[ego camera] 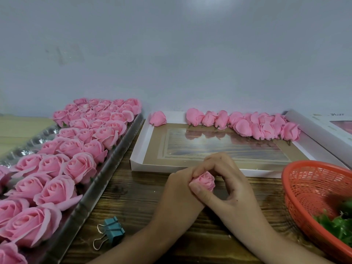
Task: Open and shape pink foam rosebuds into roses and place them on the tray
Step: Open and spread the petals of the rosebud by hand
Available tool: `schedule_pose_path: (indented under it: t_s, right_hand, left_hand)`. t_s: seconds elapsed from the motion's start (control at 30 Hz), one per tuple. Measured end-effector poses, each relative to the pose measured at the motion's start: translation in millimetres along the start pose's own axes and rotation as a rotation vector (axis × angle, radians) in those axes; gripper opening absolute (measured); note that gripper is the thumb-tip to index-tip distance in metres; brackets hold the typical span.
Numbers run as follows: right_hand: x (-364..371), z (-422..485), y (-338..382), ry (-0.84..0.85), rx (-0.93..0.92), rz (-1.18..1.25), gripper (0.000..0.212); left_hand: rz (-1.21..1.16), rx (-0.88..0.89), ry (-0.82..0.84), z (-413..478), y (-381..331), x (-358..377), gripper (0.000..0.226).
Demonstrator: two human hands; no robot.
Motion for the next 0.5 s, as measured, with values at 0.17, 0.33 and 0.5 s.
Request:
schedule_pose_path:
  t_s: [0.17, 0.33, 0.5]
  right_hand:
    - [1.5, 0.4, -0.1, 0.021, -0.012, -0.009, 0.006]
    - [-0.1, 0.8, -1.1, 0.022, 0.003, 0.041, 0.008]
    - [-0.2, 1.2, -1.7, 0.017, 0.011, 0.076, 0.010]
  left_hand:
    - [0.080, 0.007, -0.003, 1.6, 1.9, 0.5, 0.026]
    - [-0.083, -0.035, 0.055, 0.4, -4.3, -0.7, 0.015]
    - [-0.137, -0.063, 0.087, -0.9, -6.5, -0.4, 0.026]
Point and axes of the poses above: each hand's wrist, its own z-axis towards the middle knuckle, its own x-axis out of the palm, y = z × x, the point moved 7 cm from there along z, towards the middle knuckle, and after that the axes turned 8 degrees about -y, right-handed, at the moved point
